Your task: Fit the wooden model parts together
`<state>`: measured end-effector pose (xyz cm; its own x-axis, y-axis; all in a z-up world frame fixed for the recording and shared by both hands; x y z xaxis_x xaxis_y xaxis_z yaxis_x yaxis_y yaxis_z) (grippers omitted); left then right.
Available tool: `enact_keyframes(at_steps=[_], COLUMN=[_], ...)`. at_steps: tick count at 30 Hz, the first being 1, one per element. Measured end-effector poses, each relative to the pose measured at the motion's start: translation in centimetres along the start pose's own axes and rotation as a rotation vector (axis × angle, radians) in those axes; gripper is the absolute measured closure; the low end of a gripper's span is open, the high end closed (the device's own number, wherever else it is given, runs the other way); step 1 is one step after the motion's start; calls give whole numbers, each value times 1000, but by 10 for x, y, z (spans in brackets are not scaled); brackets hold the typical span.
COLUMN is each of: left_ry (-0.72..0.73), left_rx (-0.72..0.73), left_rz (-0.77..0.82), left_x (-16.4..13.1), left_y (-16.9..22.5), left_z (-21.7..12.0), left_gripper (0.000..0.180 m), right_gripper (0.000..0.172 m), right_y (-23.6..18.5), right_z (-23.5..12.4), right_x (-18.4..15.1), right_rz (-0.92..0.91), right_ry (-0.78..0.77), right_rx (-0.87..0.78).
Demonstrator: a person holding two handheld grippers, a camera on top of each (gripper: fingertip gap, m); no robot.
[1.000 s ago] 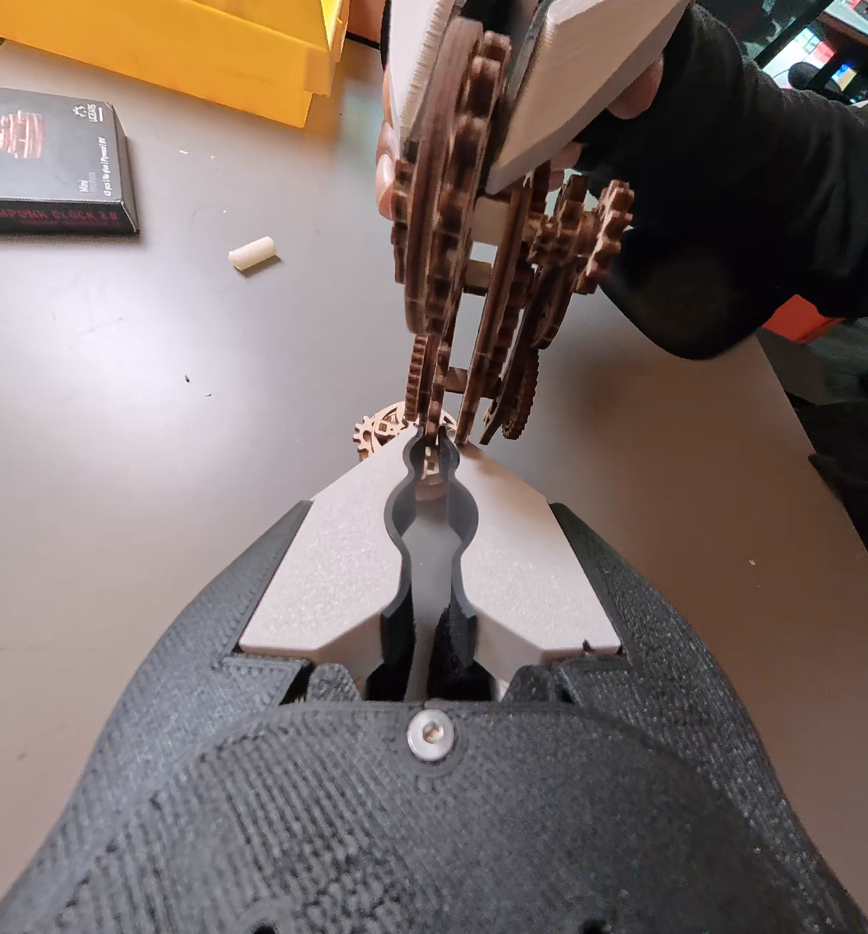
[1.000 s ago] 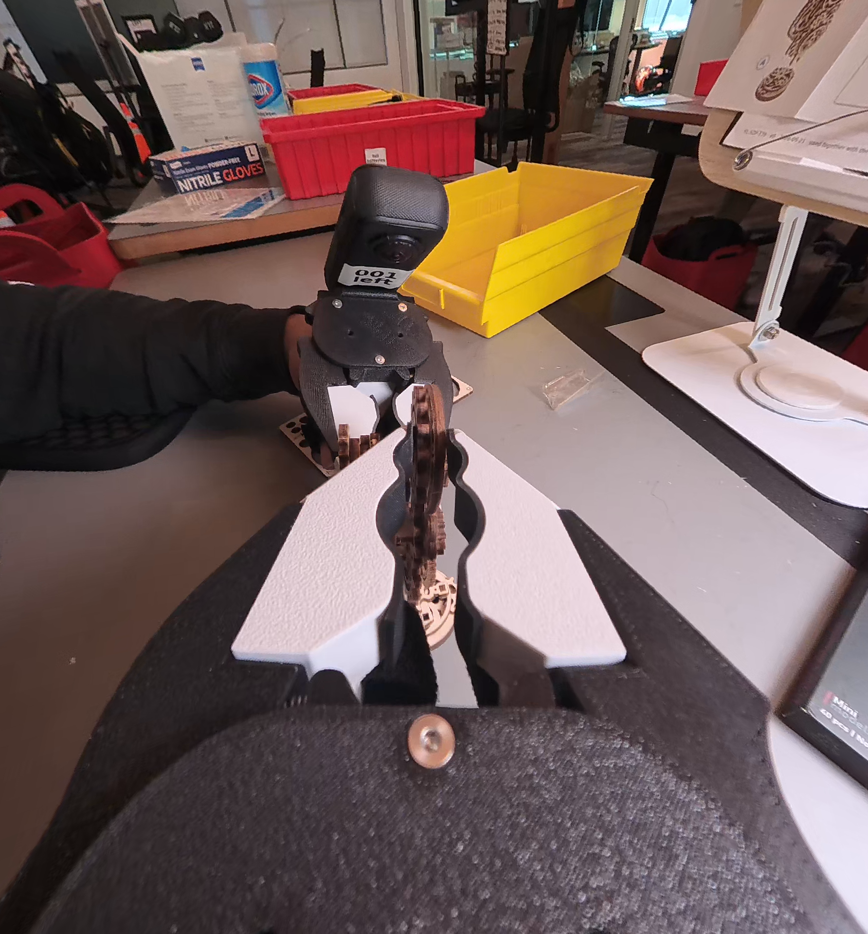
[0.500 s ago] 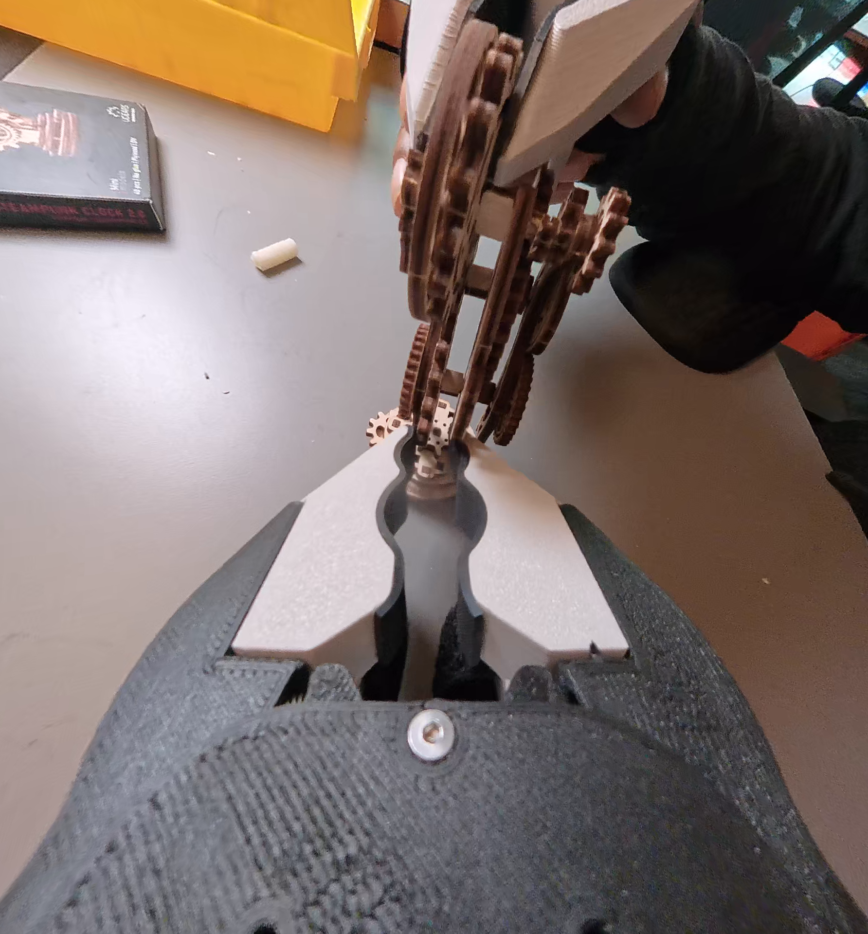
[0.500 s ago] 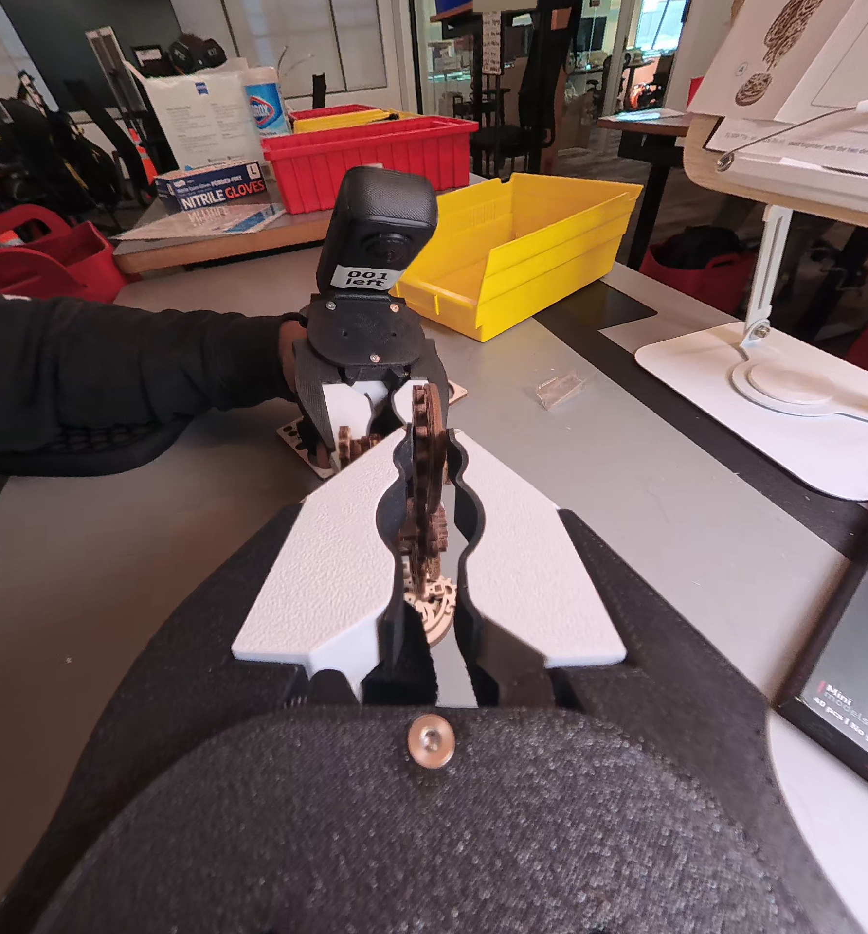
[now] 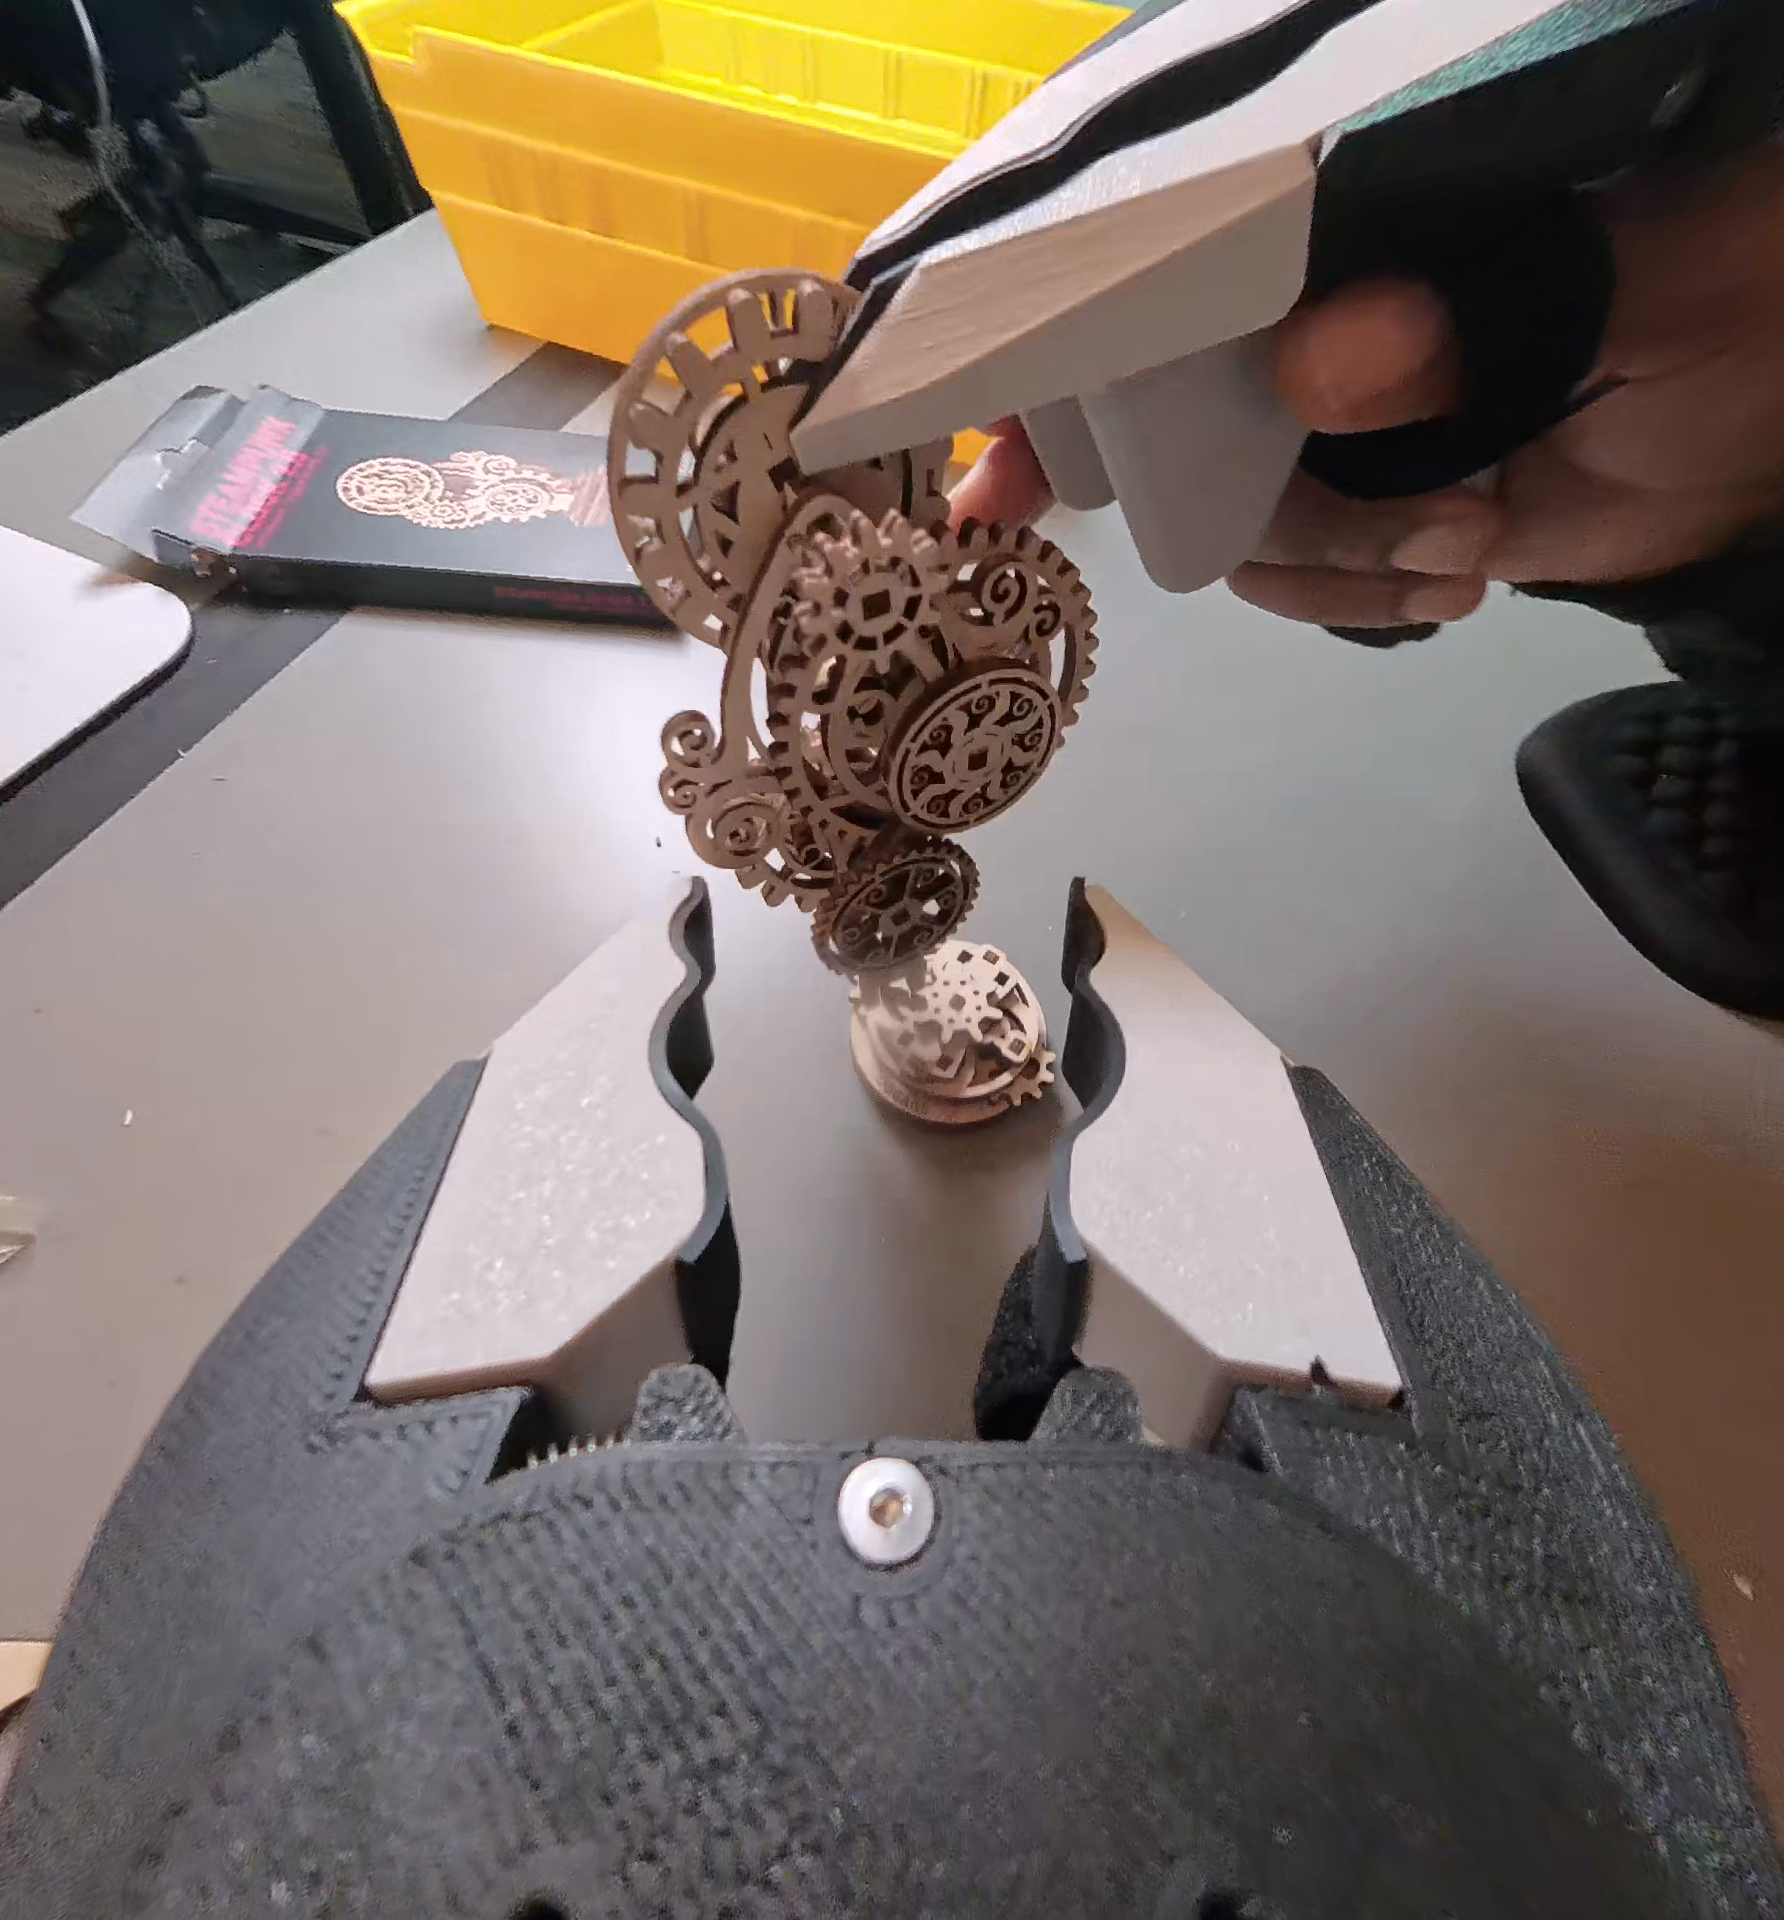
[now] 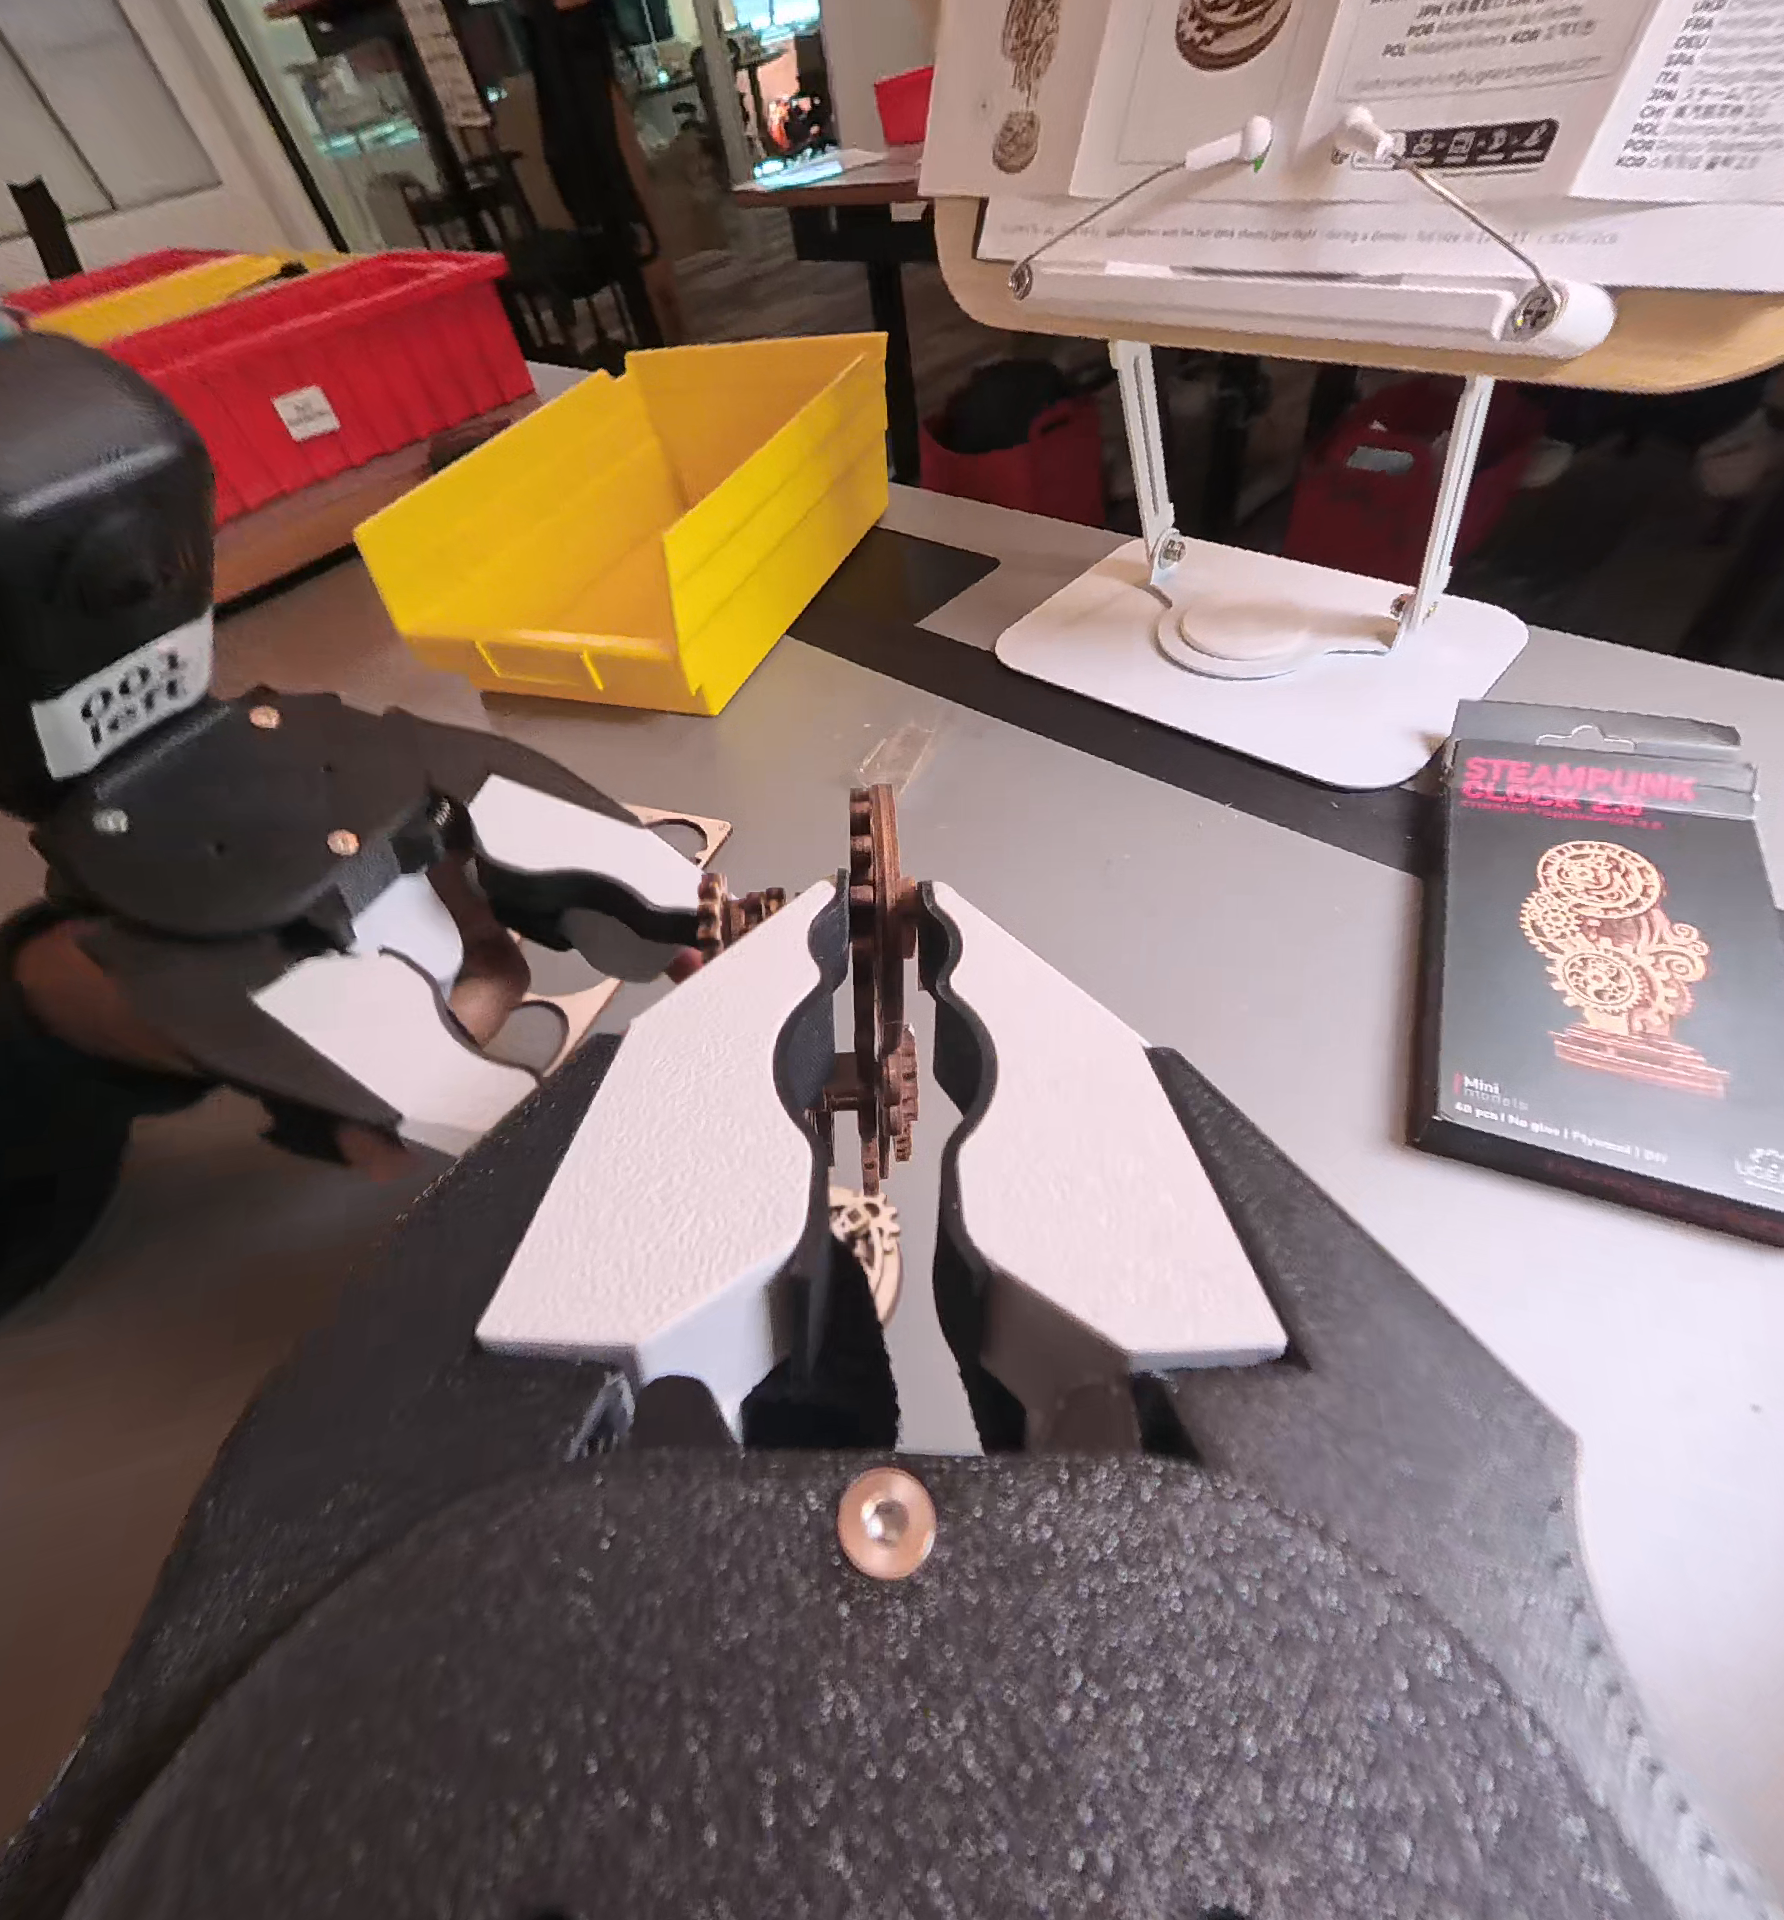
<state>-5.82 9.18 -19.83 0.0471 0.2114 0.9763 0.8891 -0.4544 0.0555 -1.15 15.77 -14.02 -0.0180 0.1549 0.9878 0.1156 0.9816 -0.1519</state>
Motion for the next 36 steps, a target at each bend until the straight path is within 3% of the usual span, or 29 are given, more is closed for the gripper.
enact_keyframes(at_steps=[2, 5, 9, 15, 18, 23, 29, 32, 36], left_ry=[8, 43, 103, 247, 302, 303, 392, 414, 388], left_rx=[39, 63, -47, -356, -484, -564, -624, -683, -717], left_rz=[5, 24, 83, -35, -157, -236, -289, -335, -342], left_x=[1, 7, 16, 25, 24, 13, 24, 27, 23], left_y=[1, 2, 11, 25, 21, 15, 15, 21, 27], left_z=[4, 3, -4, -14, -13, -6, -15, -17, -18], left_gripper=[117, 146, 146, 148, 148, 147, 147, 148, 147], right_gripper=[161, 161, 160, 113, 98, 100, 94, 104, 133], right_y=[-5, -15, -26, -46, -32, -9, -3, -20, -32], right_z=[-1, -4, -16, -50, -51, -50, -55, -45, -41], right_x=[6, 15, 27, 50, 34, 17, -3, -15, -14], right_rz=[-10, -18, -54, -102, -100, -8, 36, 41, 66], right_ry=[15, 35, 91, 181, 152, 160, 77, 61, 83], right_rx=[-17, -15, 29, 442, 501, 535, 618, 675, 727])
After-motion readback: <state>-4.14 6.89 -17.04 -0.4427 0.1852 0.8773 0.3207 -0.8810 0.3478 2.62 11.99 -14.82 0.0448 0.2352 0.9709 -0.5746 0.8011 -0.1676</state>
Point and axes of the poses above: each gripper's, where its closed fingertips meet, z out along the fingers, x out of its top, y = z × x across the jaws, the point moved 4 cm from there along -z, back along the fingers, and after that the axes turned 15 degrees about y, right-handed, at the moved point
